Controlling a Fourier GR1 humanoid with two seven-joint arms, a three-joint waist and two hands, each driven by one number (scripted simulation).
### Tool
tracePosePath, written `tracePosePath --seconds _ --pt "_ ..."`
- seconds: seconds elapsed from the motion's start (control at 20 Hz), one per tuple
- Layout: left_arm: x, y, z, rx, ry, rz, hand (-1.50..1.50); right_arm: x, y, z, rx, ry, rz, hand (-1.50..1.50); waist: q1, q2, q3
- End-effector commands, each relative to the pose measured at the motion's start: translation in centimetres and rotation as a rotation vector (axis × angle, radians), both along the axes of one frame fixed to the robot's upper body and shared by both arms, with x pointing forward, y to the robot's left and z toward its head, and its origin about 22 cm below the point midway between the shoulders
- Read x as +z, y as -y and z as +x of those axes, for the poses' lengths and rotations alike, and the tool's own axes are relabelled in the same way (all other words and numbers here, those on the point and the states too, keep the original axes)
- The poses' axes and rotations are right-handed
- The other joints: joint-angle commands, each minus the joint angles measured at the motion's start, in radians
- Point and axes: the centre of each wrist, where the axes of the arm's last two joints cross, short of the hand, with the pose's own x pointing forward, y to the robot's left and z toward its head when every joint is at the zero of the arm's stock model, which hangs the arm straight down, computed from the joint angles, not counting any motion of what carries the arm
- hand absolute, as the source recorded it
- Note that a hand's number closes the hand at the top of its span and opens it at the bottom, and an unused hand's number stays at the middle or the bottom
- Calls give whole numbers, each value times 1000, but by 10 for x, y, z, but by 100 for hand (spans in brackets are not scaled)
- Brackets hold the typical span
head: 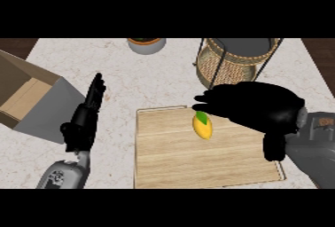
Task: Pick the lemon from the tray and place it in the tiered basket
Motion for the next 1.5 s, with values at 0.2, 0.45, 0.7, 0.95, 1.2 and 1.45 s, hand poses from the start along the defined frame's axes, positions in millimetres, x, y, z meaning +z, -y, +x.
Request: tracePosePath --seconds 0.2,0.45,0.7,0.95,1.2,1.45 --pt "1 -14 4 -2 3 9 0 -22 -21 0 94 89 -20 -150 -1 0 0" --pt "11 4 -1 -3 -7 -2 0 -46 2 3 41 134 -40 -150 -3 -1 0" --pt "0 8 5 -2 7 -3 0 -65 7 29 -22 129 -40 -150 0 1 0" --pt "0 -10 -13 -7 2 -22 0 -76 11 37 -24 54 -38 -150 3 0 0" --pt "-13 -9 -3 -2 -12 9 0 -73 11 39 8 50 -25 -150 -2 -1 0" --pt "-11 1 1 -5 -10 11 0 -84 -10 43 9 28 -14 -150 -2 -1 0"
